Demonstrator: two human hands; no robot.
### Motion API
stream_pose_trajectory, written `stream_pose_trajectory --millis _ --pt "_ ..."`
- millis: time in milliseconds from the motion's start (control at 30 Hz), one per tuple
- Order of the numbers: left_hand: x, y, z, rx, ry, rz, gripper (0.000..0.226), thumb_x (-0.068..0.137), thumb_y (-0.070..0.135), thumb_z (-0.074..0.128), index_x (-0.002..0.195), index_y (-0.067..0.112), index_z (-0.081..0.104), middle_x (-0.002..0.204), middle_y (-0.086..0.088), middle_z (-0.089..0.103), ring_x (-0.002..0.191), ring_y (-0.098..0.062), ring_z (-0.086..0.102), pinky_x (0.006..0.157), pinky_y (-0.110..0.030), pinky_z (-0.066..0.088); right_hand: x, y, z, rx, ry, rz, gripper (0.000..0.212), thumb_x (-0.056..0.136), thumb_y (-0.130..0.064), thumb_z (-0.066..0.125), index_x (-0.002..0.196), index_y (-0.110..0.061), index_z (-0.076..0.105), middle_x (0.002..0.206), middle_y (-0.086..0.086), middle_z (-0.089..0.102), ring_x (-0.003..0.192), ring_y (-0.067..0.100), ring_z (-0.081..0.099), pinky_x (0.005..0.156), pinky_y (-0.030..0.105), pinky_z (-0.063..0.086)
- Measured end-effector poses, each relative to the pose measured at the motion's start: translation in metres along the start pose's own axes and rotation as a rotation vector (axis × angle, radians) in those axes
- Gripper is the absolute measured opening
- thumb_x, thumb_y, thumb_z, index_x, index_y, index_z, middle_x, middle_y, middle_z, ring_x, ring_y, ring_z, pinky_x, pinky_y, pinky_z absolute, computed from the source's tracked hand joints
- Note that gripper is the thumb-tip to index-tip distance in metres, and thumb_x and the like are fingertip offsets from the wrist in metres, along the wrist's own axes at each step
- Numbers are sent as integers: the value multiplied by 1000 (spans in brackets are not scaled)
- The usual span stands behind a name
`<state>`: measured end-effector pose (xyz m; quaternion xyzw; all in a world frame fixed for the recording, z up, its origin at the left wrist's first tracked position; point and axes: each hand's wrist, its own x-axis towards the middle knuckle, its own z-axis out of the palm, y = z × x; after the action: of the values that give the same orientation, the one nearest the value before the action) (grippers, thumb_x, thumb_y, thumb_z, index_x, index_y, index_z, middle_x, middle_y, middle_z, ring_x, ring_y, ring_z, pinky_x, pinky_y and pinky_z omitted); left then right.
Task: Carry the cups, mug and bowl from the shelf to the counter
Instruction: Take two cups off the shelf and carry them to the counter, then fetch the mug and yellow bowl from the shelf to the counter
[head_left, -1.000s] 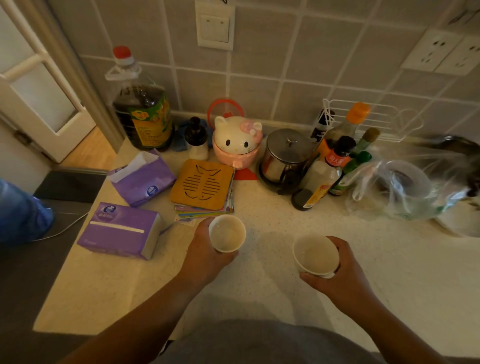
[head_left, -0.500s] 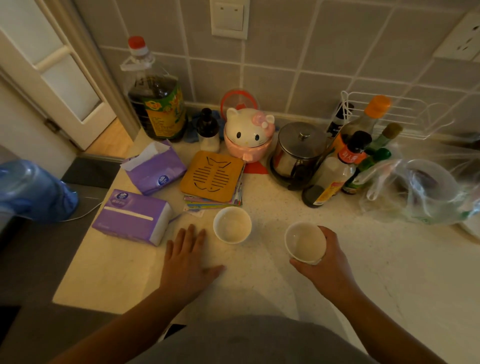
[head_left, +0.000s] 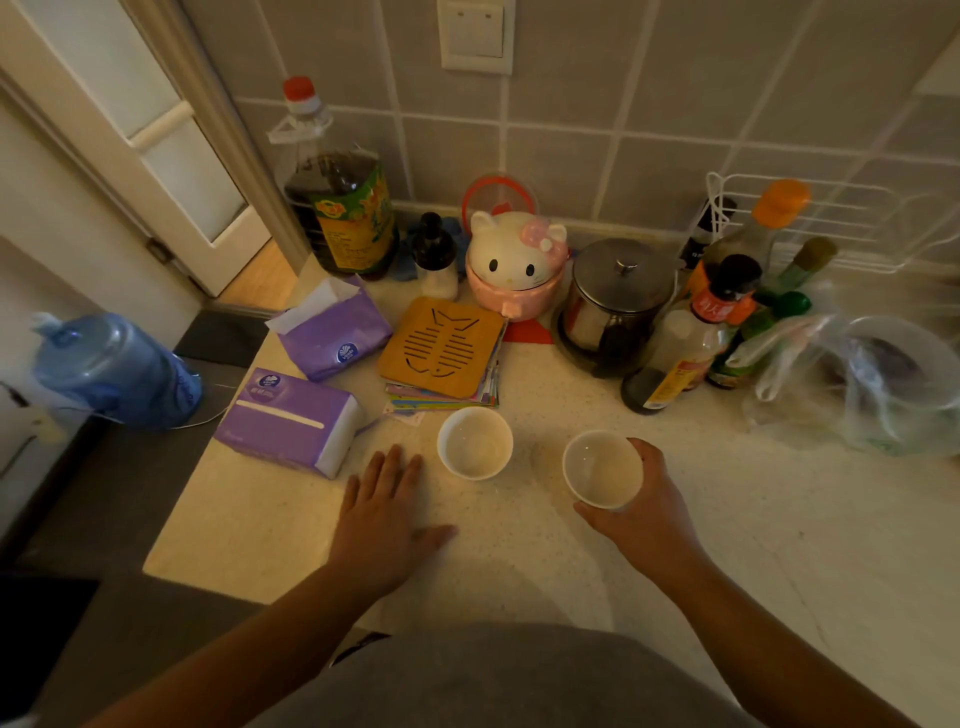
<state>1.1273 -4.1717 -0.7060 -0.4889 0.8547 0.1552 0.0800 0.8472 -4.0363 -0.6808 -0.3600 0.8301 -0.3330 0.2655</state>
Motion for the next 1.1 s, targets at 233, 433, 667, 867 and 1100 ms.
stream_pose_trajectory --millis 233,433,667,867,1100 --pt "-2 -2 7 -30 -2 -28 105 69 91 21 152 32 -4 164 -1 -7 149 -22 -8 118 -46 -1 5 5 3 32 2 16 95 52 -44 90 126 -45 29 113 -20 42 102 6 46 77 27 40" --pt "-8 1 8 -36 4 -57 104 71 88 25 153 30 -2 164 -2 -6 150 -22 -7 120 -48 3 7 4 4 23 -1 -5 97 51 -45 90 126 -44 29 114 -20 42 102 5 46 74 25 39" --pt "-16 6 4 -42 -18 -78 100 76 83 30 153 28 -3 164 -2 -9 150 -23 -9 121 -49 4 8 3 3 32 -23 -21 97 52 -45 89 128 -44 28 116 -21 42 105 6 46 77 28 41" --pt "-18 9 4 -65 -17 -95 98 78 80 36 154 28 -1 164 -2 -7 150 -23 -8 121 -49 5 10 1 3 49 -46 -11 98 54 -45 88 129 -45 25 117 -21 41 107 6 45 81 29 42" --pt "-20 11 2 -65 15 -81 96 80 78 37 154 26 4 164 -4 -2 150 -25 -3 120 -50 8 2 9 -4 21 -62 65 112 56 -48 86 144 -38 18 142 -6 48 117 6 46 96 40 44"
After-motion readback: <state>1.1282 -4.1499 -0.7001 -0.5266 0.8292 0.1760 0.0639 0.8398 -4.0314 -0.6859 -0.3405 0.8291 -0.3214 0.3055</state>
